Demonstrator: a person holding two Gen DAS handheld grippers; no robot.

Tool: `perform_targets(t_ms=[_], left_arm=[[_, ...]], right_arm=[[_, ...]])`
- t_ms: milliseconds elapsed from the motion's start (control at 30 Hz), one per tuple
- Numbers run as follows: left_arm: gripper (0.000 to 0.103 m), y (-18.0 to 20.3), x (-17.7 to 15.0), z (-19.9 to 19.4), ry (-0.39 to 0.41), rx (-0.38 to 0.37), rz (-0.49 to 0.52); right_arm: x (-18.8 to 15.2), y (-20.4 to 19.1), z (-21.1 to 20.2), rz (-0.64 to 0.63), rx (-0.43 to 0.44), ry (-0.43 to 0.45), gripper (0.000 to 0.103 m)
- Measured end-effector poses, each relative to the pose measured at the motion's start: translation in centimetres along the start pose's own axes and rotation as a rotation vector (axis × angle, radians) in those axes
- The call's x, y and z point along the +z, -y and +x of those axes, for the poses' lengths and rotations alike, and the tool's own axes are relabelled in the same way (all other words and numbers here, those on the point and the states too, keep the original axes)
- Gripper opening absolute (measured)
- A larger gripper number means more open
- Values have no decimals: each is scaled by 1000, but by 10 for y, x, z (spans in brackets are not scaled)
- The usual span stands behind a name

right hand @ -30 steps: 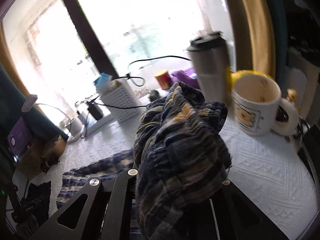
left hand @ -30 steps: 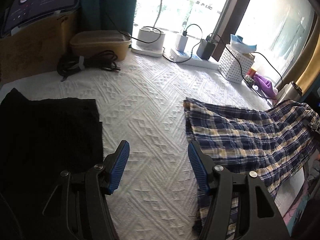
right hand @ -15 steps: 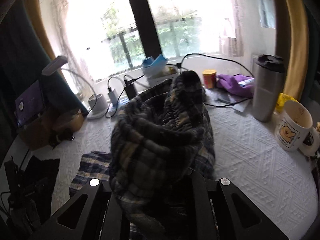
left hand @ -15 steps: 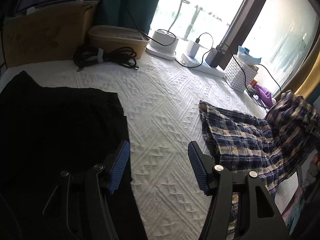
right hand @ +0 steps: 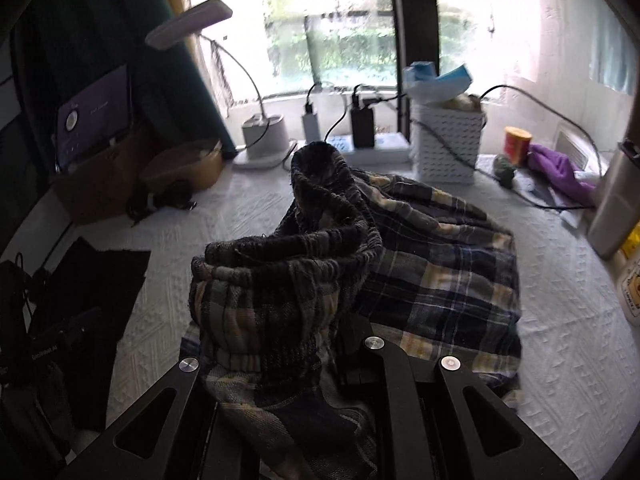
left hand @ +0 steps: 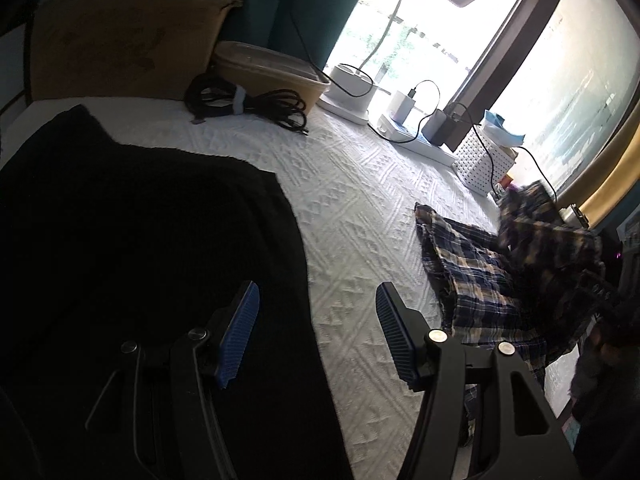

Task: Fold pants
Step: 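Fold the waistband over the pants with the right gripper and lower it, then open the right gripper and release the folded plaid pants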

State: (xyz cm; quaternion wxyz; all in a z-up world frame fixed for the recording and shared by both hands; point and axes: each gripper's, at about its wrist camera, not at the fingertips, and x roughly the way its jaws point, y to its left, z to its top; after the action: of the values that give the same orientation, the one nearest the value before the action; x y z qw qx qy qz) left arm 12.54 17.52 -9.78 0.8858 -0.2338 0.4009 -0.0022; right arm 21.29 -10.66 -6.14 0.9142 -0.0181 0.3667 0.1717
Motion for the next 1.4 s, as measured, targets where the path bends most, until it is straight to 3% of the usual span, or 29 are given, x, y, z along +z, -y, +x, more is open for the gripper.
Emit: perform_targets(t_ms=[200, 500, 600, 633, 667, 733, 1100, 1267, 1400], left_arm=[[60, -6, -3, -6, -2, 5, 1], [60, 2, -6, -8, -13, 17, 18], [60, 8, -6, -8, -19, 22, 26], [60, 11, -7, -8, -20, 26, 33], [60, 13, -7, -9, -19, 29, 38], [60, 19, -8, -11, -16, 33, 46], [60, 48, -13, -14, -19, 60, 88], [60, 63, -17, -13, -27, 73, 114], [60, 74, -18, -12, -29, 87, 123]], right_arm=[[-11, -32, 29, -68, 11, -78, 12], [-21, -44, 47, -97, 2, -139, 13], [-23, -44, 44, -103, 16, -137, 26], [-24, -45, 43, -108, 22, -139, 37], [-25, -46, 42, -114, 27, -140, 54], [-27, -47, 41, -120, 49, -138, 72], [-33, -54, 19, -175, 160, -104, 75], [-37, -55, 2, -205, 210, -63, 95], [-37, -49, -13, -212, 229, -19, 99]])
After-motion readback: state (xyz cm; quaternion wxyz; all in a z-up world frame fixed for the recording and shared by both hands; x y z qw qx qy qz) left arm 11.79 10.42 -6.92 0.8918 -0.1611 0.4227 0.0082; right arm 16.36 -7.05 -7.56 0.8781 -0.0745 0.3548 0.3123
